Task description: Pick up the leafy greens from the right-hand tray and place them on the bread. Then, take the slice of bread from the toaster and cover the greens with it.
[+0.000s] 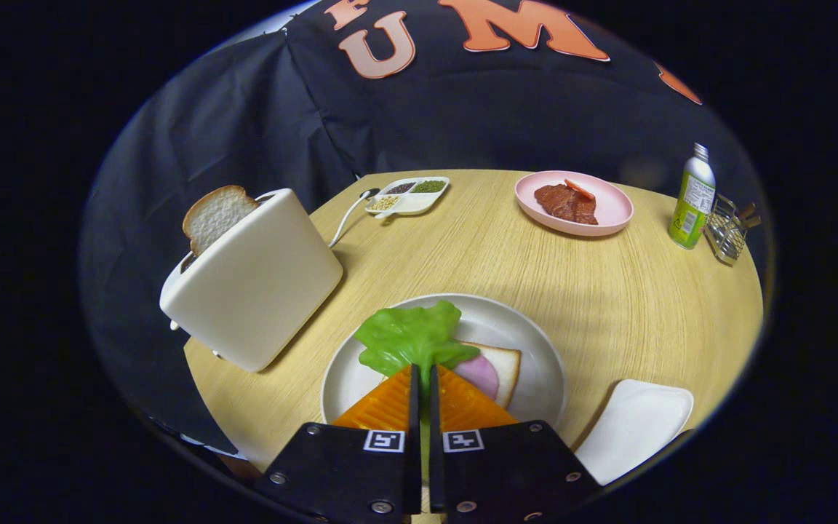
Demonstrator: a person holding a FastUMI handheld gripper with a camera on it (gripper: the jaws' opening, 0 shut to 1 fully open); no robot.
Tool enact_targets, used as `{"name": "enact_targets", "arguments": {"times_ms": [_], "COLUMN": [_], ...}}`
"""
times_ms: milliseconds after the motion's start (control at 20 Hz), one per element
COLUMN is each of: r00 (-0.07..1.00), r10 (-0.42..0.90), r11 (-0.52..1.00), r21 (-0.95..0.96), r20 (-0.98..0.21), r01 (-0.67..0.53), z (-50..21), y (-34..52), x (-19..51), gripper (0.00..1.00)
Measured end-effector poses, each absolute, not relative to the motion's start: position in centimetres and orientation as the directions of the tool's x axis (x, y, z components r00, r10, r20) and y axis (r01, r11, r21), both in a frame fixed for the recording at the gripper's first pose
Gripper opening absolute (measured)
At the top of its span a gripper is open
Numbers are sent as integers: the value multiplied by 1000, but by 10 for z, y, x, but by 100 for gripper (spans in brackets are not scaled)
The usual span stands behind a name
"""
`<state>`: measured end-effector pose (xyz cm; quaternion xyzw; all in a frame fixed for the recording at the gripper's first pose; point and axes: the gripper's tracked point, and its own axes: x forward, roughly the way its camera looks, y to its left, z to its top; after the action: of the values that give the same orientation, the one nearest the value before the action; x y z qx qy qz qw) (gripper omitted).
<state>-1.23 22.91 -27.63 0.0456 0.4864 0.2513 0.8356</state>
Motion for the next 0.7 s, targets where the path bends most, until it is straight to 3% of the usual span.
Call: {"name": "enact_targets", "arguments": {"times_ms": [200, 350, 400, 550, 600, 700], "r00": [411, 426, 425, 431, 438, 449], "r10": [433, 397, 396, 392, 388, 386], "r11": [885, 895, 896, 898, 900, 900], "r21": [291, 242, 240, 236, 231, 221], "r20": [-802, -813, -814, -812, -811, -806], "r01": [-364, -374, -375, -373, -371, -376], "z": [-284, -288, -288, -284, -281, -278], "y": [222, 218, 219, 219, 217, 218], "x": [-9, -8, -9, -11, -10, -11], "gripper": [9, 19, 27, 39, 49, 61]}}
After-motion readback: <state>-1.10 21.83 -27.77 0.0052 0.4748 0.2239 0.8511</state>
